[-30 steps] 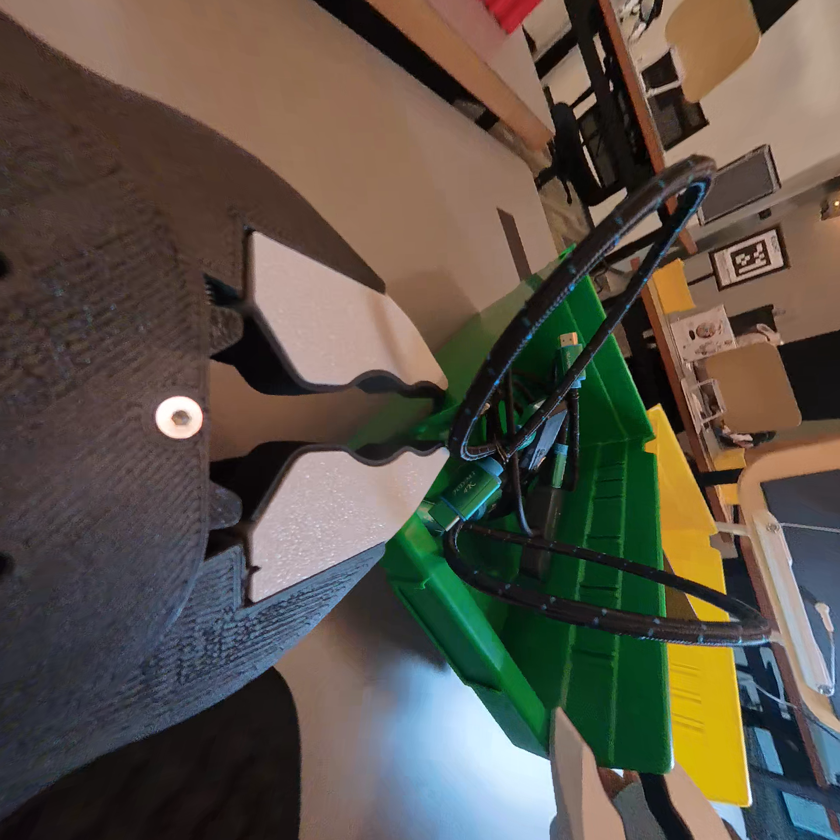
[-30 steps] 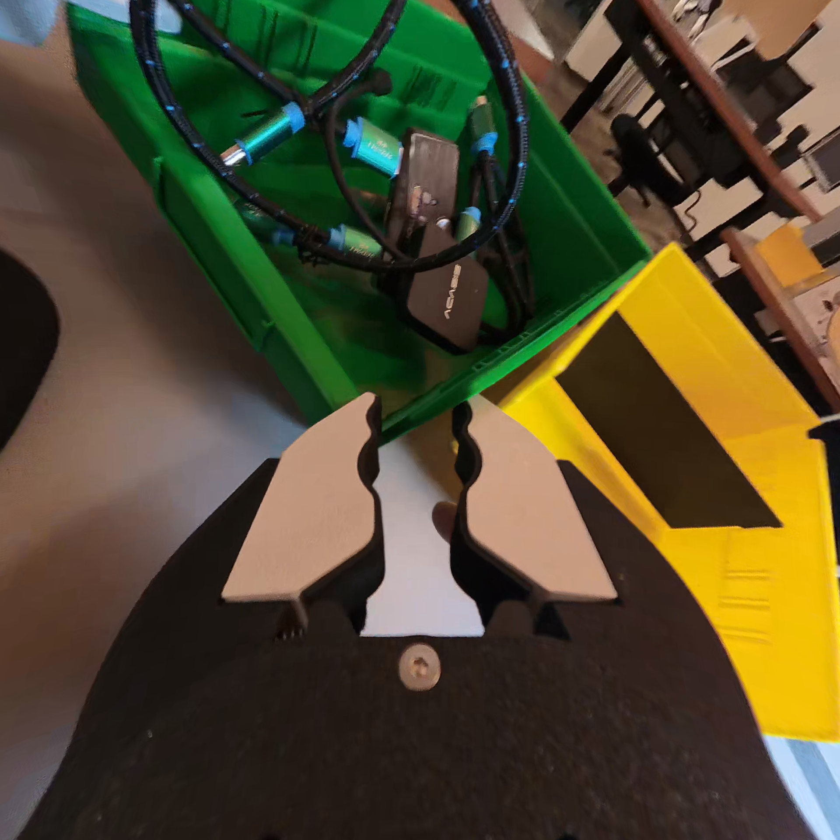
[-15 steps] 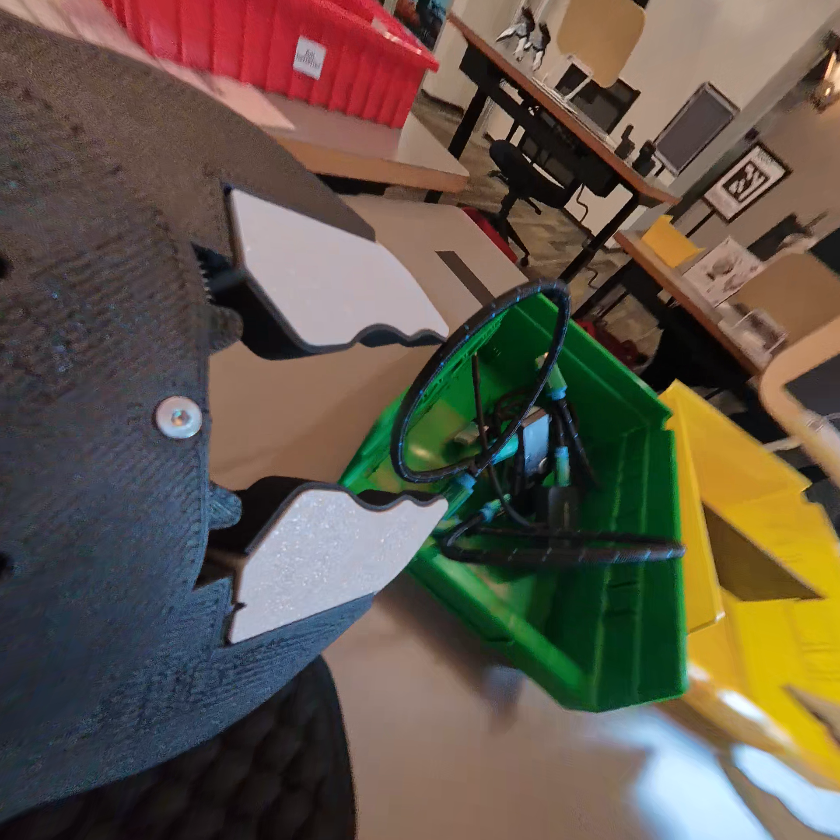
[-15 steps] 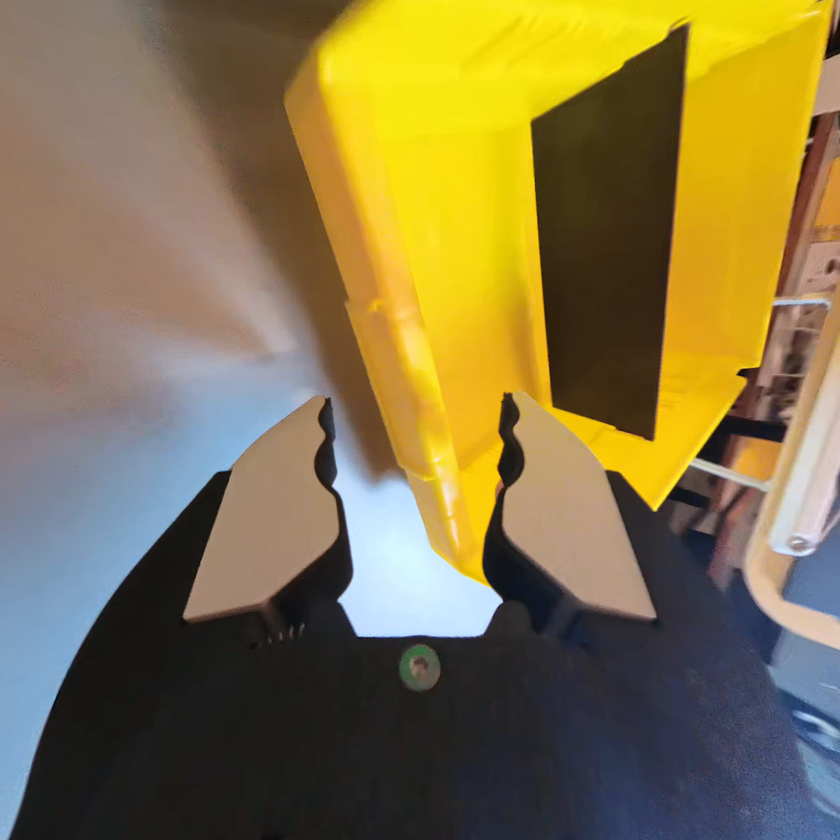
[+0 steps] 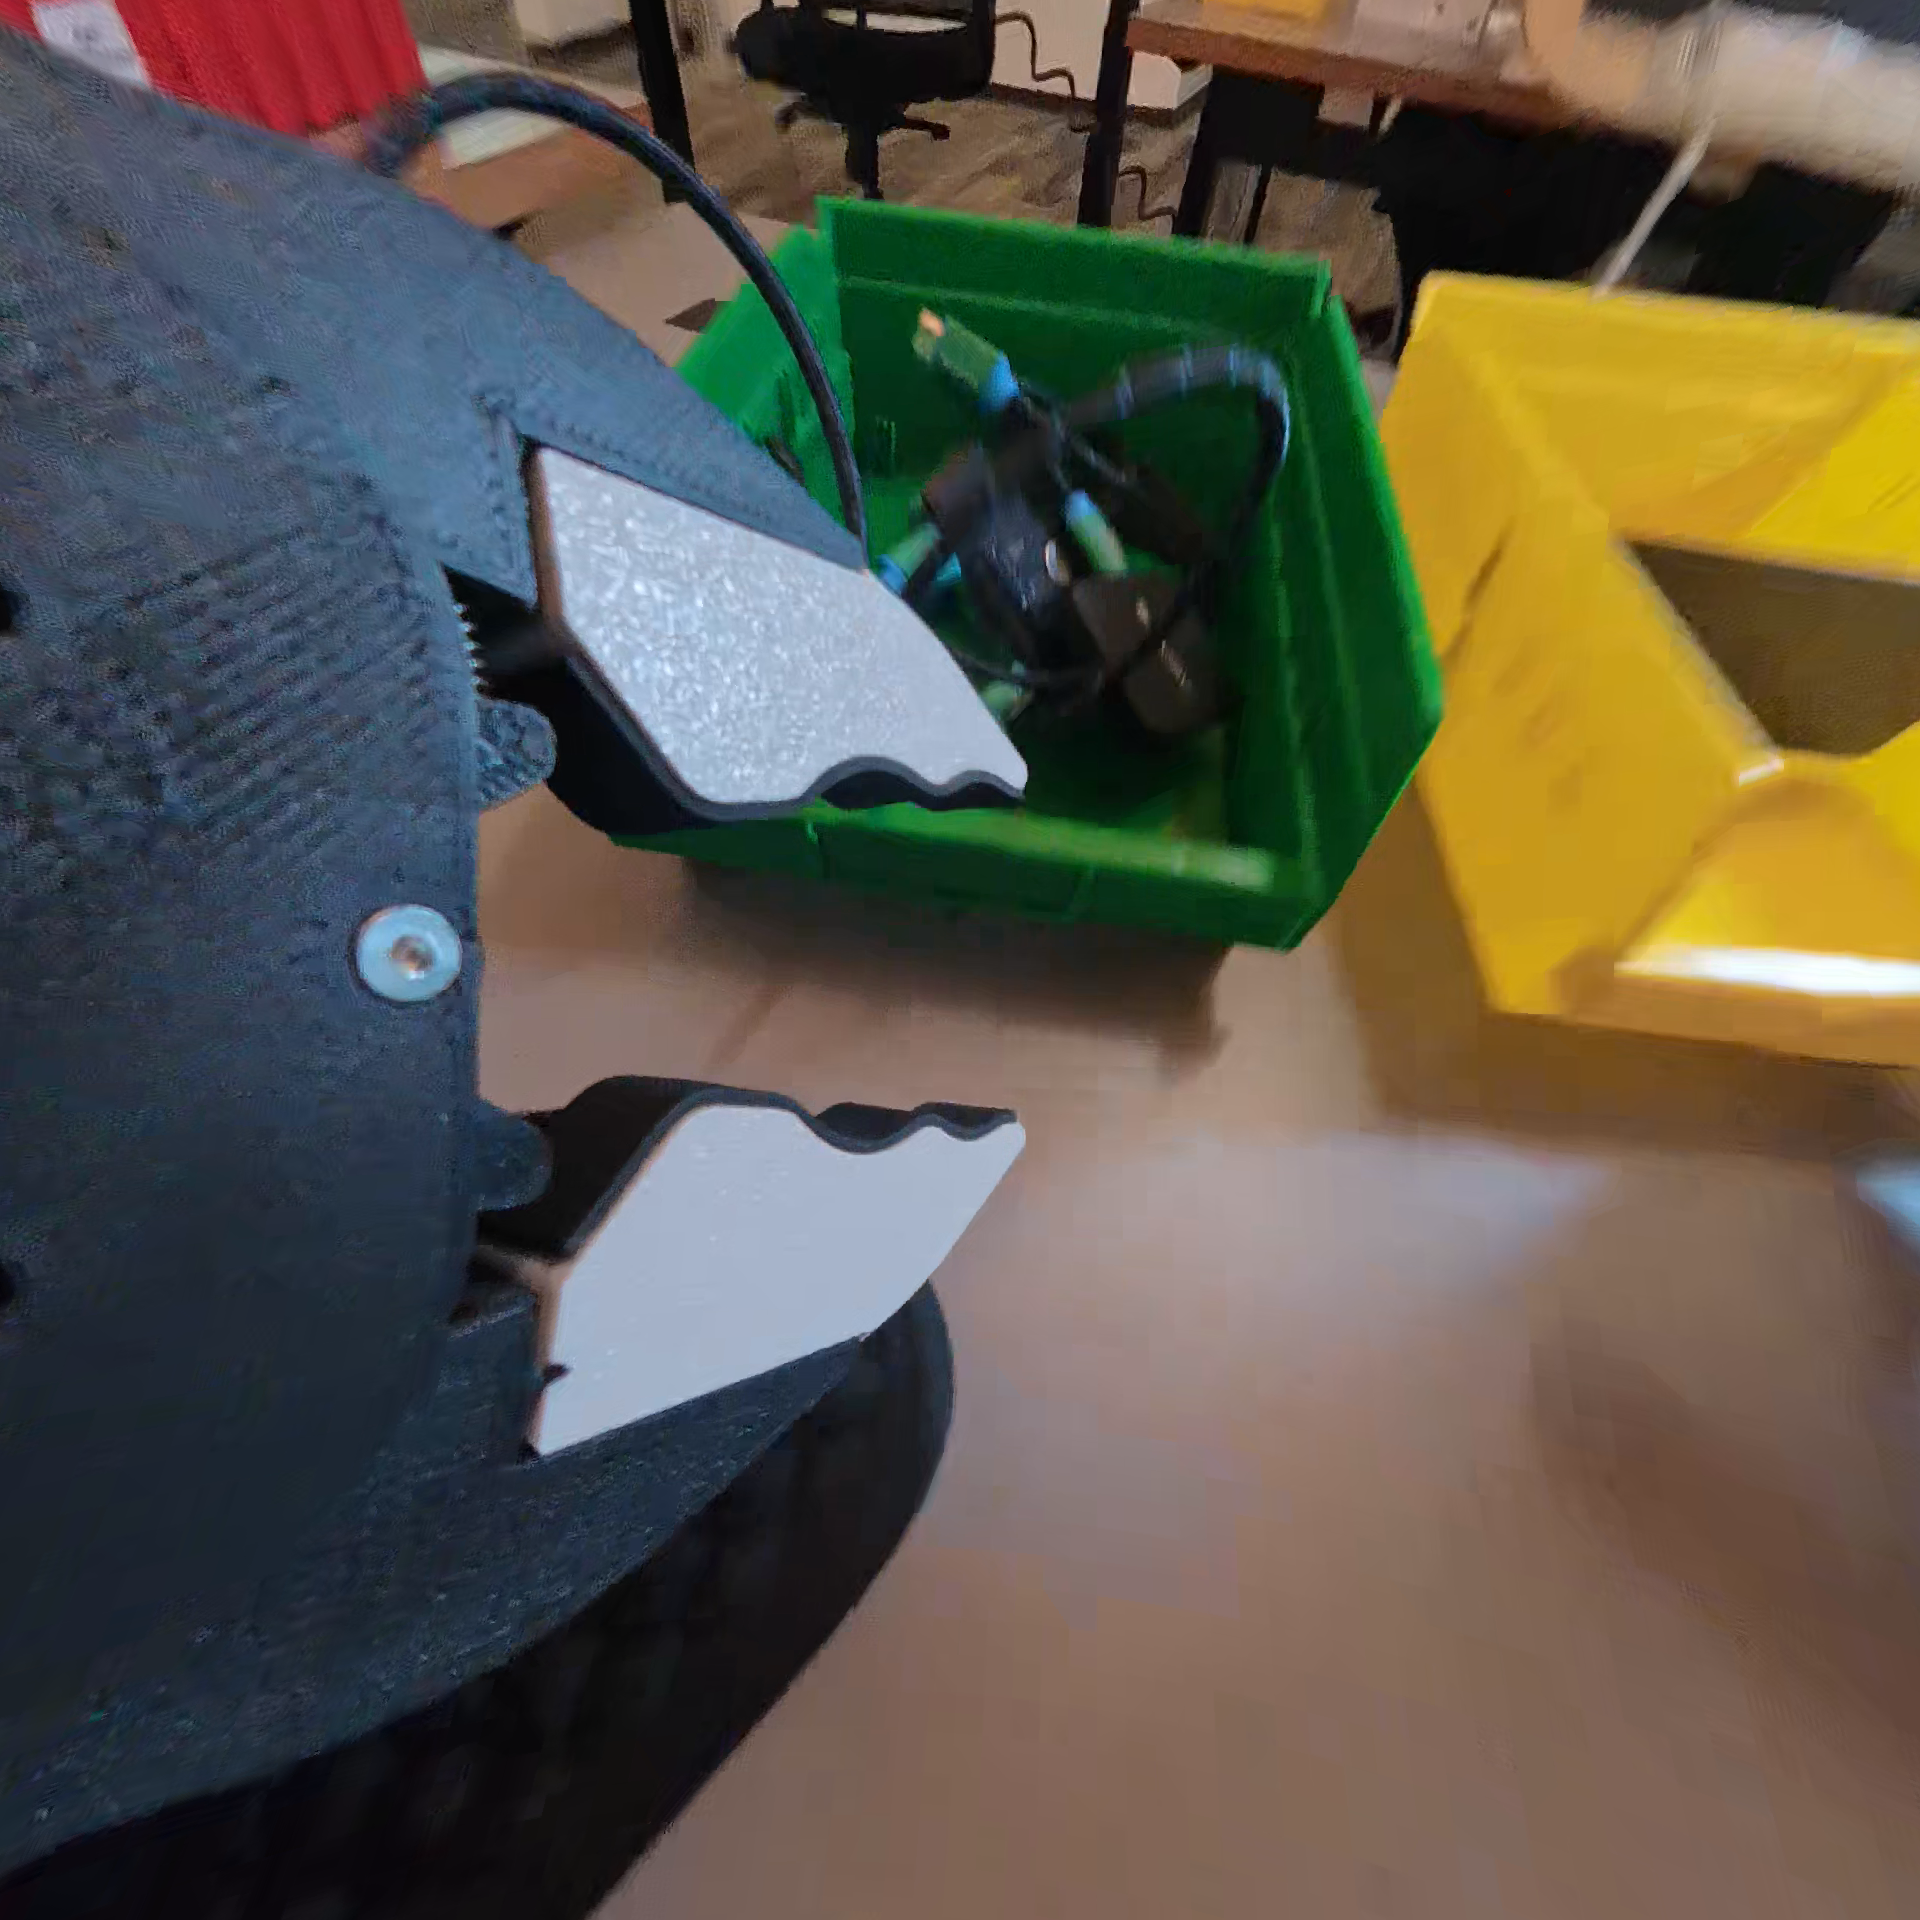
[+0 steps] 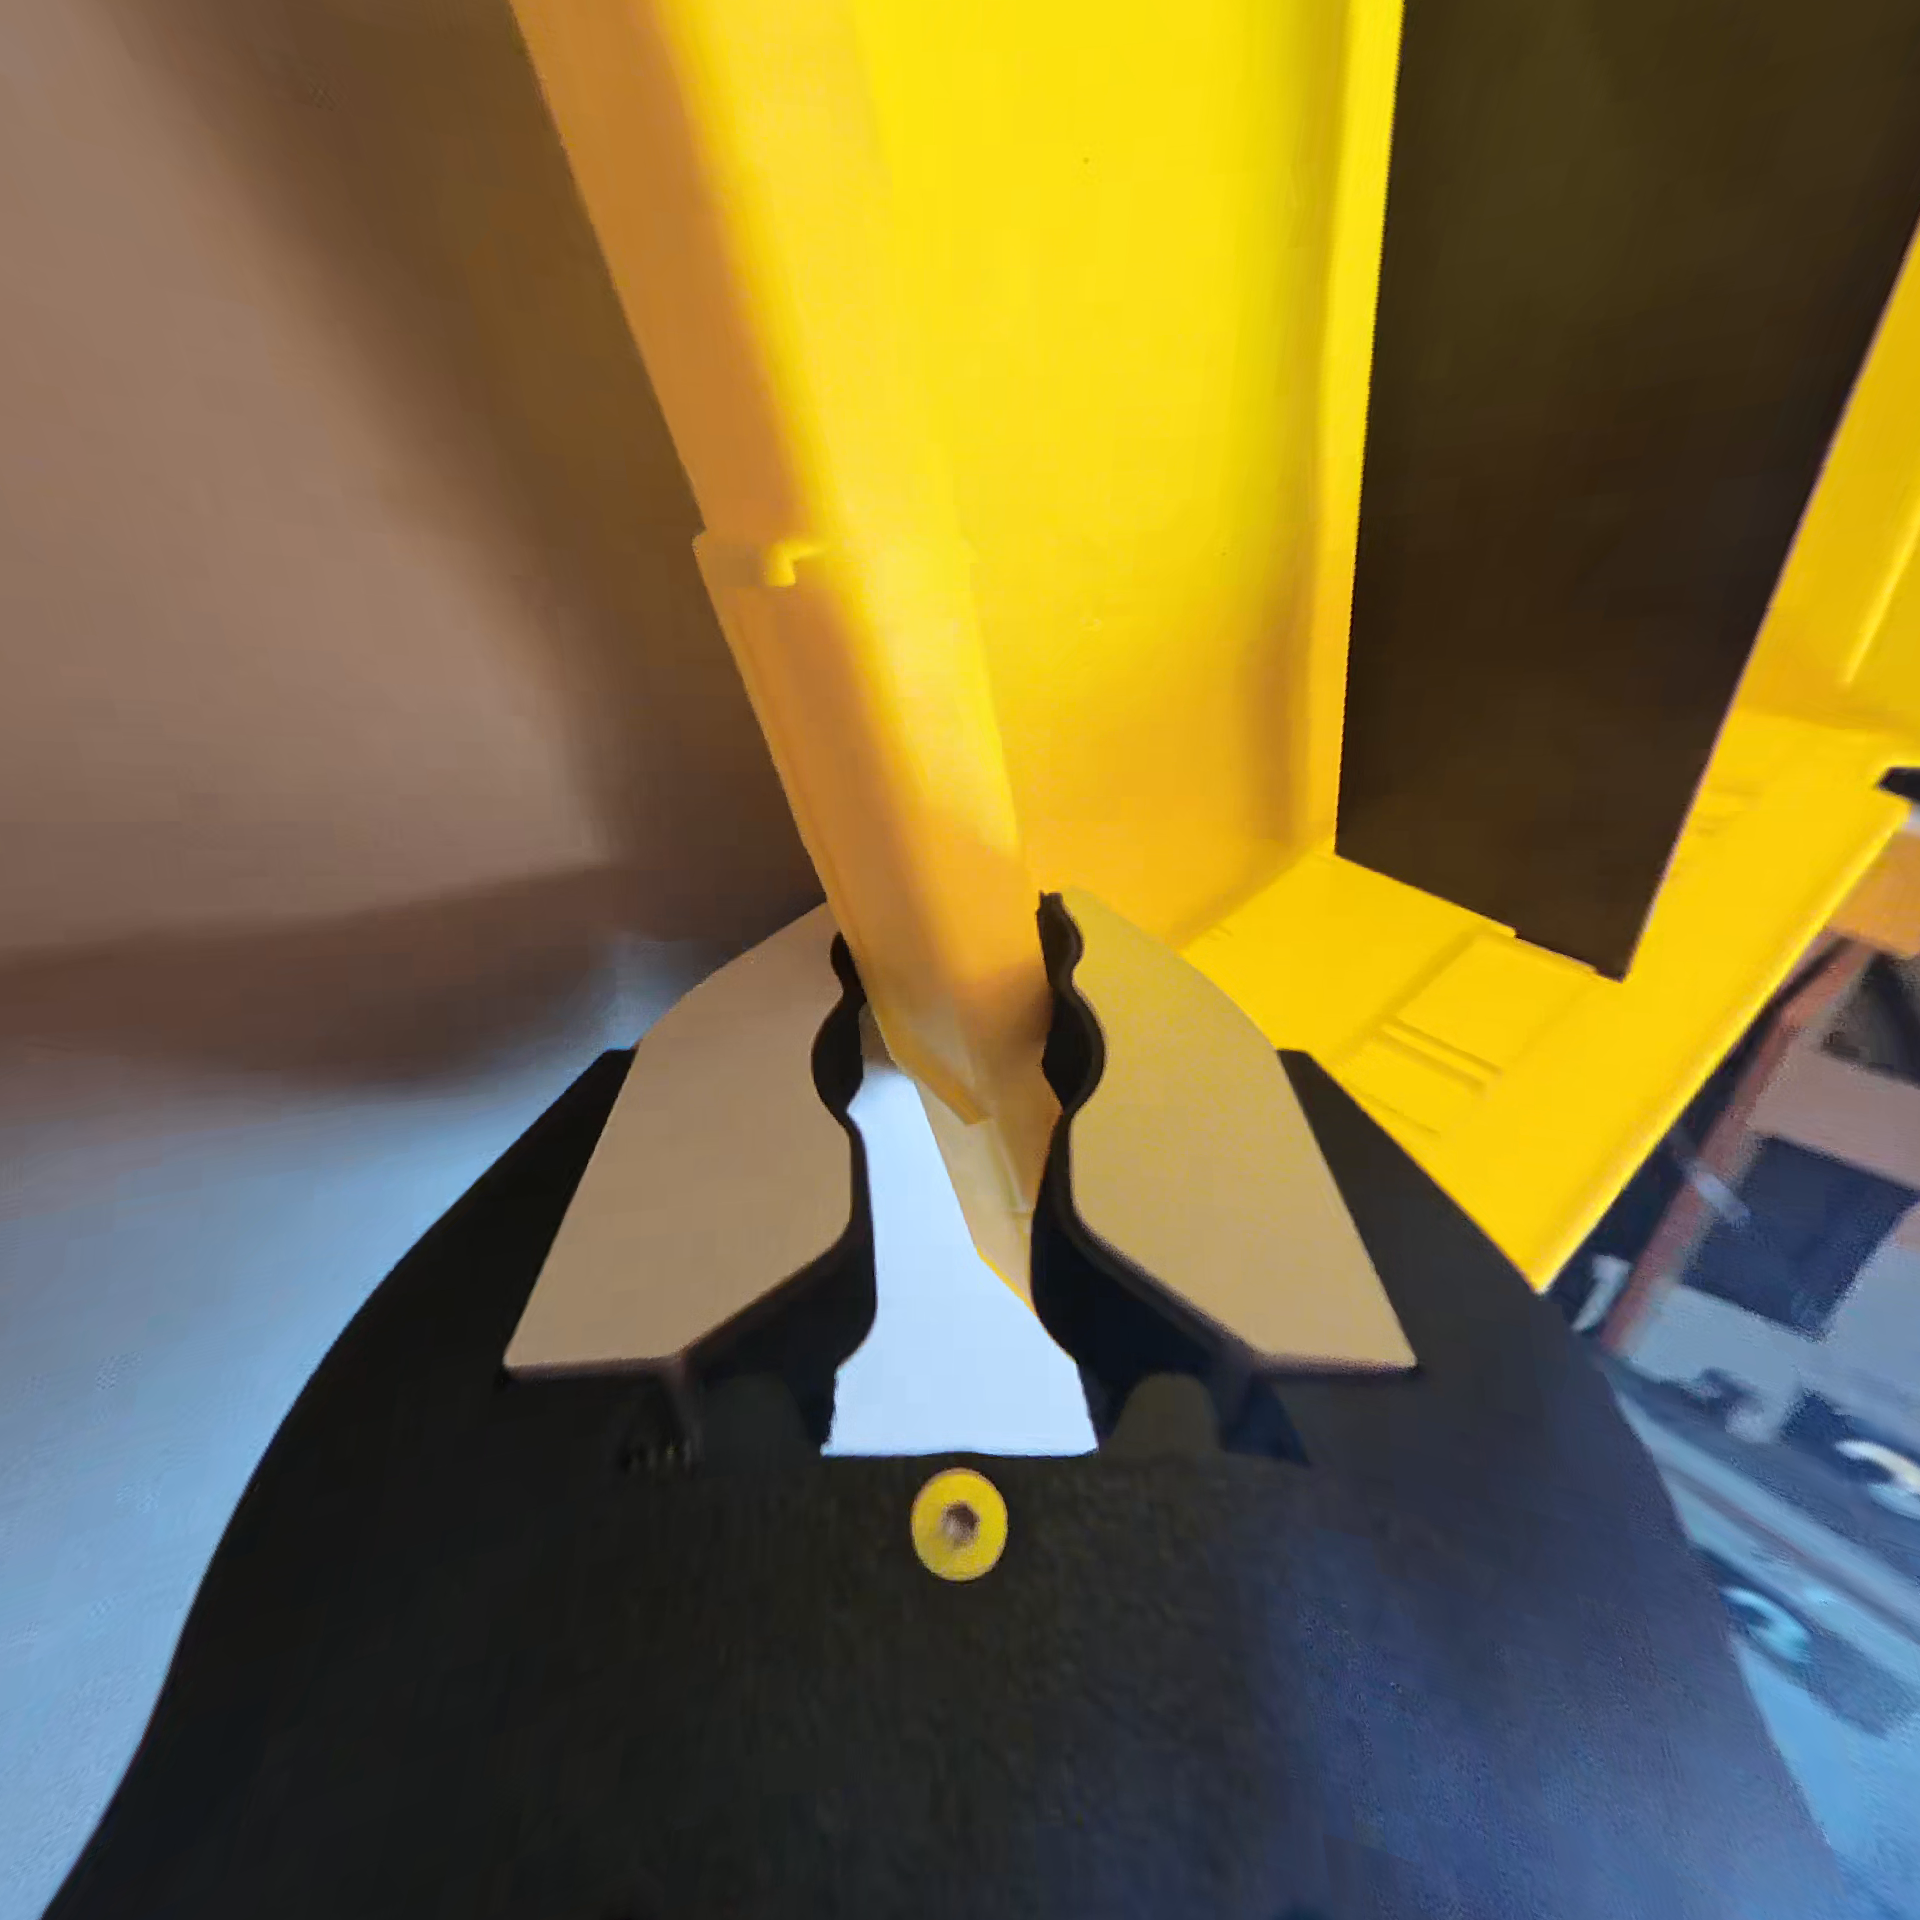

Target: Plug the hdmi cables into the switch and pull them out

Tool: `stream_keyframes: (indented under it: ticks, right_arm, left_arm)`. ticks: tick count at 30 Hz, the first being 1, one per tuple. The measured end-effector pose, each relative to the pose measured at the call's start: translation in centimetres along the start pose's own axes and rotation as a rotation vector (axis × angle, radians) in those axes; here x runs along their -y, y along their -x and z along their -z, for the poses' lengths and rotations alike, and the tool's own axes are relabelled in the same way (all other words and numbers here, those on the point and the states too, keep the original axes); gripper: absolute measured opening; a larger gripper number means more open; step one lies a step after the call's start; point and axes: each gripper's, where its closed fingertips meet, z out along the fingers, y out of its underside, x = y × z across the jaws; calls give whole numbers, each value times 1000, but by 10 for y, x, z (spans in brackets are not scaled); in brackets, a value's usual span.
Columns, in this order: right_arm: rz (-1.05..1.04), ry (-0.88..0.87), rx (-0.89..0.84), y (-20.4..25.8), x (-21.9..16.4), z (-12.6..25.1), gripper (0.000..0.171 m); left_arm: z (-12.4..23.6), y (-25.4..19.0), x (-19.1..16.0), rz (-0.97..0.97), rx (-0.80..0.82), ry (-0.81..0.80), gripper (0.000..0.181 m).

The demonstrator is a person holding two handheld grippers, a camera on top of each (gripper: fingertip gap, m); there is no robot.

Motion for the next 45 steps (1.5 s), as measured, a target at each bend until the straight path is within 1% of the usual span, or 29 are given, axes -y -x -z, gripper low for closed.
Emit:
stream_keyframes:
  ticks: [2, 4, 5, 6, 8, 9, 12, 13, 15, 18, 21, 25, 27, 29, 30, 32, 35, 38, 39, 41, 42, 45]
  right_arm:
    - [-67, 8, 12, 21, -21, 19, 33]
    - [-115, 44, 16, 41, -48, 36, 34]
    - [-142, 68, 16, 49, -63, 43, 34]
    - [-170, 85, 15, 56, -75, 49, 35]
    - [-232, 113, 15, 66, -96, 60, 35]
    - [-259, 128, 7, 69, -105, 64, 35]
    - [-337, 186, -23, 69, -125, 69, 35]
    - [-360, 204, -35, 66, -130, 68, 35]
    - [-393, 232, -68, 55, -138, 62, 34]
    - [-420, 278, -111, 34, -150, 48, 34]
    - [-474, 333, -121, 12, -165, 28, 33]
    - [-550, 423, -119, -19, -183, 7, 33]
    - [-570, 436, -122, -33, -184, -2, 33]
    - [-559, 429, -164, -47, -178, -5, 37]
    - [-558, 390, -174, -52, -167, -3, 38]
    - [-587, 209, -168, -59, -126, 6, 38]
    - [-632, -102, -123, -65, -59, 34, 38]
    - [-685, -326, -83, -63, -14, 64, 38]
    - [-685, -373, -70, -59, -4, 71, 37]
    - [-675, -430, -51, -48, 10, 78, 35]
    - [-666, -441, -40, -41, 15, 79, 35]
    - [-646, -453, -33, -25, 17, 79, 34]
  left_arm:
    - [-26, -7, -13, -55, -16, 88, 56]
    - [-44, 1, -20, -80, 15, 133, 55]
    - [-51, 8, -24, -89, 37, 161, 55]
    - [-57, 13, -29, -96, 43, 193, 50]
    - [-68, 18, -37, -109, 39, 248, 56]
    - [-72, 24, -42, -137, 67, 297, 56]
    - [-81, 38, -53, -201, 119, 398, 47]
    - [-86, 37, -54, -184, 94, 397, 45]
    - [-94, 31, -54, -147, 40, 373, 32]
    - [-101, 36, -52, -80, 84, 339, 32]
    - [-106, 45, -52, -73, 153, 348, 32]
    - [-117, 58, -50, -53, 187, 366, 32]
    - [-125, 69, -51, -37, 200, 380, 32]
    - [-132, 82, -56, -14, 214, 393, 32]
    - [-135, 89, -59, -3, 223, 400, 32]
    - [-140, 103, -65, 17, 252, 408, 32]
    - [-146, 120, -75, 39, 303, 401, 33]
    - [-142, 130, -88, 104, 312, 384, 40]
    - [-140, 132, -91, 106, 307, 372, 42]
    - [-137, 129, -94, 54, 282, 339, 38]
    - [-133, 127, -94, 33, 272, 325, 35]
    - [-126, 119, -96, 68, 229, 319, 35]
